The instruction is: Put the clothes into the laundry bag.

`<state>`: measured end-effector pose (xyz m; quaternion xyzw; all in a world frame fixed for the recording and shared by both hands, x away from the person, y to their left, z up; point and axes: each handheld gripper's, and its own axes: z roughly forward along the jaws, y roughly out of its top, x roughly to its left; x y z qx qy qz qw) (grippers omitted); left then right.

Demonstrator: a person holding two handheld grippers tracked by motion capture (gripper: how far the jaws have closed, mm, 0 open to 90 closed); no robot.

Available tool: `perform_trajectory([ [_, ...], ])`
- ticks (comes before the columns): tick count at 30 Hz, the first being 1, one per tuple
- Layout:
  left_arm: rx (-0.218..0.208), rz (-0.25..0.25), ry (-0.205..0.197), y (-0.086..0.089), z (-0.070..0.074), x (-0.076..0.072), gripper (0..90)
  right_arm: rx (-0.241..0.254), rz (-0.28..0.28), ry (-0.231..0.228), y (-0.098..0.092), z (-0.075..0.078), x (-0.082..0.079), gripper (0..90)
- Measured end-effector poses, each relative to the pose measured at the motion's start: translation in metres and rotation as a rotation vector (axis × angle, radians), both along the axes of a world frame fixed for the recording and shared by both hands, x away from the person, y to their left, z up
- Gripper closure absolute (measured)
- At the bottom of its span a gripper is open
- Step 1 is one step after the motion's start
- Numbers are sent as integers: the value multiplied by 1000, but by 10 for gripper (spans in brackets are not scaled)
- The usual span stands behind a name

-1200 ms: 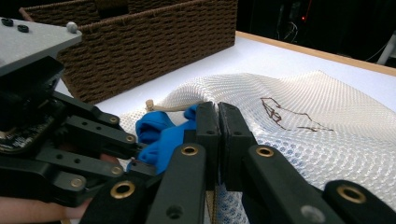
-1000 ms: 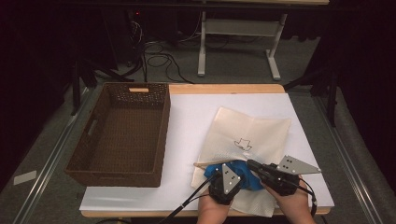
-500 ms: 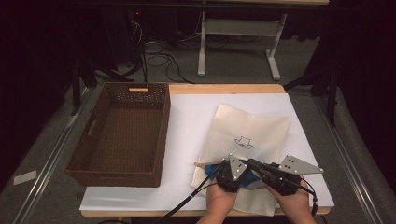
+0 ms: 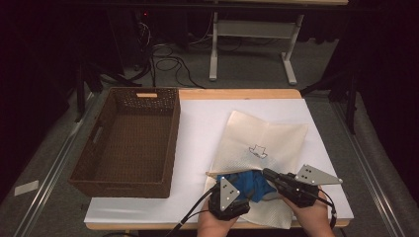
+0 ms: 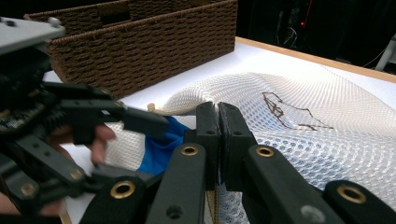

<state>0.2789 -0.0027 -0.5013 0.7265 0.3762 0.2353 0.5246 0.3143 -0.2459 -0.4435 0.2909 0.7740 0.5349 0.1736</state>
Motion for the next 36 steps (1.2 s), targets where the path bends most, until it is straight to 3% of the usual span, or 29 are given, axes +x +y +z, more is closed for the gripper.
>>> perform_trajectory([
  [1, 4, 21, -8, 4, -1, -1, 303, -1, 2, -2, 0, 0, 0, 889],
  [5, 3, 85, 22, 18, -7, 2, 332, -1, 1, -2, -1, 0, 0, 890],
  [8, 3, 115, 48, 23, -10, 5, 413, 1, 2, -2, -1, 0, 0, 889],
  [14, 68, 166, 97, 24, -18, 10, 596, 2, 2, -3, -1, 0, 0, 889],
  [19, 80, 146, 116, 22, -18, 11, 856, 3, 1, -2, -2, 0, 0, 890],
  [26, 50, 55, 113, 0, -8, 10, 873, 3, 7, -1, 0, 0, 0, 890],
  [36, 22, -14, 99, -47, -7, 40, 872, 4, 9, -2, 1, -1, 1, 890],
])
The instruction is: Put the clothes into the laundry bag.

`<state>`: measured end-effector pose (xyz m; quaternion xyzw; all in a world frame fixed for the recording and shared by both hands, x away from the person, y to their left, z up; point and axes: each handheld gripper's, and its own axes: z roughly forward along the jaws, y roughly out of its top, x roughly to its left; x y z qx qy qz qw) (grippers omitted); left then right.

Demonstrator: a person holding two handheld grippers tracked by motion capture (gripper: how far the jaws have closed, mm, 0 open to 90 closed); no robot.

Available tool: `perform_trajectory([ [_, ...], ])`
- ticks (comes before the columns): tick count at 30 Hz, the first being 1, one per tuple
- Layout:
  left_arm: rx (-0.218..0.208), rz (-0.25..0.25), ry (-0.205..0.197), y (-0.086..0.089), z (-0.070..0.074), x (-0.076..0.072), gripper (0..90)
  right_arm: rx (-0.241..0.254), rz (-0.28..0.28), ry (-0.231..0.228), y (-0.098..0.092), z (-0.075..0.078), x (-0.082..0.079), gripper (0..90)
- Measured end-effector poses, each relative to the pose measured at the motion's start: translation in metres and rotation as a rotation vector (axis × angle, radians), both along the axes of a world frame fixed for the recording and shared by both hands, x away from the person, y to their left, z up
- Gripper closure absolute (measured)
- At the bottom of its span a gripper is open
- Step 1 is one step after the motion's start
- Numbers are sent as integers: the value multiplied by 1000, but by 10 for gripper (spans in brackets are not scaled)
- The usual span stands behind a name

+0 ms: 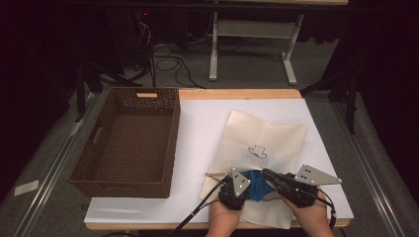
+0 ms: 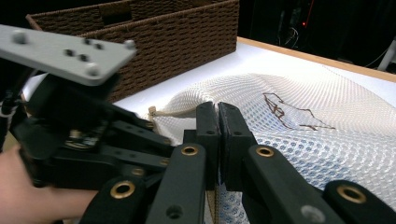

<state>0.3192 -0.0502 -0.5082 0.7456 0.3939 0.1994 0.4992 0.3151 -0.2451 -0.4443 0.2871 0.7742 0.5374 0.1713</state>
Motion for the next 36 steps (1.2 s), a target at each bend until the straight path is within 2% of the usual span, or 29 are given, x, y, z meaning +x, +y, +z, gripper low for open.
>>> perform_trajectory([
  [3, -17, -14, -16, -7, 2, 6, 868, -1, -3, 0, -1, 0, 1, 890],
  [6, -5, -33, -16, -6, 1, 5, 829, 1, -6, 2, -2, 0, 1, 890],
  [10, -20, -36, -21, 6, 2, -3, 689, 2, -5, 1, -3, 0, 0, 889],
  [14, -29, -40, -45, 20, 5, -16, 605, 0, -1, -1, -1, 0, 0, 889],
  [17, -9, -8, -71, 29, 5, -25, 525, 1, -2, 1, -1, 0, -1, 889],
  [22, -2, -9, -45, 41, -3, -34, 430, -1, -7, 0, -2, 0, -1, 889],
  [24, 6, -25, -15, 42, -8, -36, 396, 0, -6, 1, -2, 0, -1, 889],
  [26, 34, -42, 13, 40, -12, -36, 375, -1, -4, -1, -1, 0, -1, 889],
  [28, 71, -54, 44, 37, -13, -34, 378, -2, -7, 1, -1, 0, -1, 889],
  [31, 138, -68, 95, 30, -13, -28, 450, -2, -6, 1, -1, 0, -1, 889],
  [33, 170, -77, 105, 26, -14, -27, 515, -2, -6, -1, -1, 1, -1, 890],
  [34, 191, -75, 103, 25, -13, -27, 595, -1, -6, 0, -2, 1, -1, 889],
  [36, 191, -69, 86, 25, -13, -27, 741, 0, -9, 1, -3, 1, -1, 889],
])
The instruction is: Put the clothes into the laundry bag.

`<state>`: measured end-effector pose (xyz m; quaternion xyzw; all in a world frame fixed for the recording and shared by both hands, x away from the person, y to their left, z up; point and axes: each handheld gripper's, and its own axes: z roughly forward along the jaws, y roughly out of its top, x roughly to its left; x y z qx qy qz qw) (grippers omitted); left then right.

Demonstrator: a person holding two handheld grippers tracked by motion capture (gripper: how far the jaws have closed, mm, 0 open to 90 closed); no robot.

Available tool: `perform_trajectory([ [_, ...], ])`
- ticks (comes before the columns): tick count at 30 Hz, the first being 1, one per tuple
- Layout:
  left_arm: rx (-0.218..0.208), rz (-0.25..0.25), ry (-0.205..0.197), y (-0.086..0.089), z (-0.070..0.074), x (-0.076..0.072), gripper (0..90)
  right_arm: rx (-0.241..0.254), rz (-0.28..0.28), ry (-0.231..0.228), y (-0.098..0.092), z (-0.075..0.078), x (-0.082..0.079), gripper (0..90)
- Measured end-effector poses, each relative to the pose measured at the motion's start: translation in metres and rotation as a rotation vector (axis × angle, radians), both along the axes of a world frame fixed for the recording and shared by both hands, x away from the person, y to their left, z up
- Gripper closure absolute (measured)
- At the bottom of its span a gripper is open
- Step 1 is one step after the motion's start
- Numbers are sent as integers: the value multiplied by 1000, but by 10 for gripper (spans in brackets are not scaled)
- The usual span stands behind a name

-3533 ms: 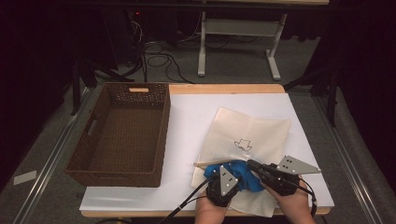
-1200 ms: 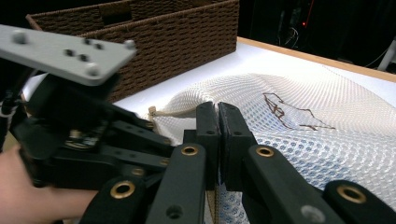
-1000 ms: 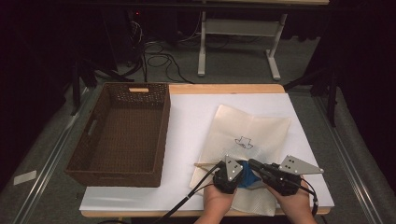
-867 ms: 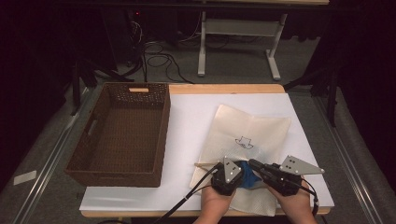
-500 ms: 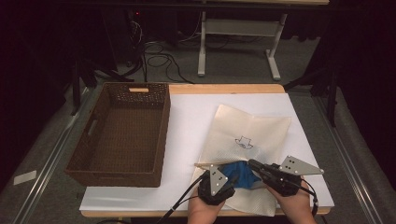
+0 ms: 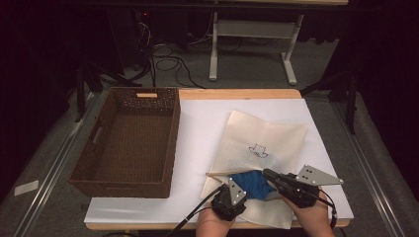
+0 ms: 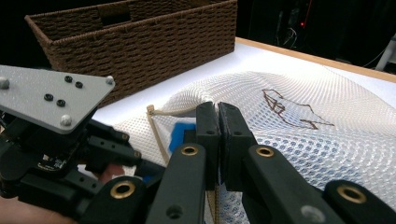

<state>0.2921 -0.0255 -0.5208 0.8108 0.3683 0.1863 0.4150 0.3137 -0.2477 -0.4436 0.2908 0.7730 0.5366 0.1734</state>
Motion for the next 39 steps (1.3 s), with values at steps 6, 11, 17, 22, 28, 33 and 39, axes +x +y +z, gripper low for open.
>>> perform_trajectory([
  [6, -80, 15, -78, 2, 8, -3, 856, 0, 2, -1, 0, 0, 0, 890],
  [11, -134, 9, -122, 1, 17, -8, 858, 3, 7, -3, 2, 0, -1, 890],
  [17, -165, 5, -156, -4, 26, -8, 856, 4, 14, 1, 4, 0, -2, 890],
  [22, -159, 8, -155, -14, 23, 2, 854, -1, 18, -5, 5, 0, -2, 890],
  [28, -154, 16, -141, -30, 16, 17, 852, 9, 19, -1, 5, 0, -2, 890],
  [33, -149, 41, -127, -42, 10, 31, 849, 21, 15, -2, 4, 2, -2, 890],
  [39, -163, 82, -198, -43, 24, 41, 851, 67, 9, -2, 0, 7, -1, 890],
])
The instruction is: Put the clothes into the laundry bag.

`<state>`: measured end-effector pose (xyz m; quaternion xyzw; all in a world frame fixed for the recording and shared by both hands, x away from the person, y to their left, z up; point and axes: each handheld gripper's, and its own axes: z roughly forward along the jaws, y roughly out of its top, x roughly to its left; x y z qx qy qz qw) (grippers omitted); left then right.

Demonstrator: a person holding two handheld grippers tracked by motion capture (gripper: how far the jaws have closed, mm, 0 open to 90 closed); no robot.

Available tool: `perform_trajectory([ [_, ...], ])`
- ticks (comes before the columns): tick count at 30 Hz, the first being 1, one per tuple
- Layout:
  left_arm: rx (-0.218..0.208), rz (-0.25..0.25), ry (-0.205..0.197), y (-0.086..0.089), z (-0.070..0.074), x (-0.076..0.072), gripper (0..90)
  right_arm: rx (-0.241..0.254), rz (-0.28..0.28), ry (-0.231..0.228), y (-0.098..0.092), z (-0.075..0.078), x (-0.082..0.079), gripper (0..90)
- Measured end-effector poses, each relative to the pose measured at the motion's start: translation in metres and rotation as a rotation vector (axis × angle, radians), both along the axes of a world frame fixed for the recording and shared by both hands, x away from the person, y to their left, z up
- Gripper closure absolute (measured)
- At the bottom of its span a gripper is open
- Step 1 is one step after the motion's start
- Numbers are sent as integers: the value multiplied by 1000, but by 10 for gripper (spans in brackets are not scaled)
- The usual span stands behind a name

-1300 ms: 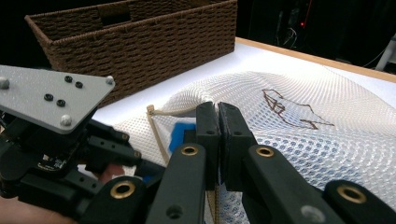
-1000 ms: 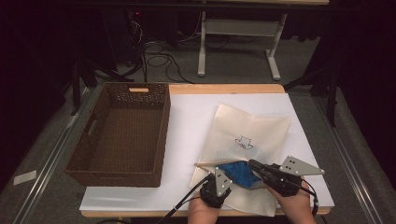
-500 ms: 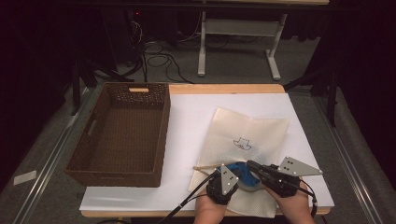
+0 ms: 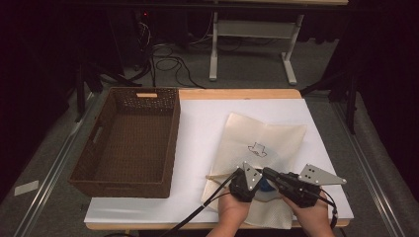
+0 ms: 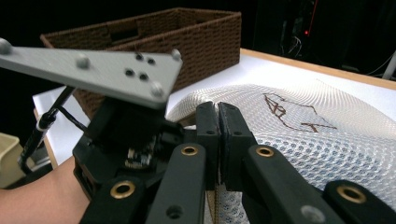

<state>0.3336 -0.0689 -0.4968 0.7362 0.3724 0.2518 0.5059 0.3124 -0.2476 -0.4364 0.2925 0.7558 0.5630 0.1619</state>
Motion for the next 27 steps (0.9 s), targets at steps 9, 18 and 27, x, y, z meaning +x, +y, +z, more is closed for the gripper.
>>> perform_trajectory([
  [9, 26, -10, 54, 8, -13, 1, 768, -19, 1, 0, 1, -4, 0, 890],
  [18, 18, -52, 84, 25, -9, -9, 493, -31, 0, 6, 2, -5, 0, 889],
  [27, 6, -51, 91, 41, -10, -21, 385, -36, -4, 9, 2, -6, 1, 890],
])
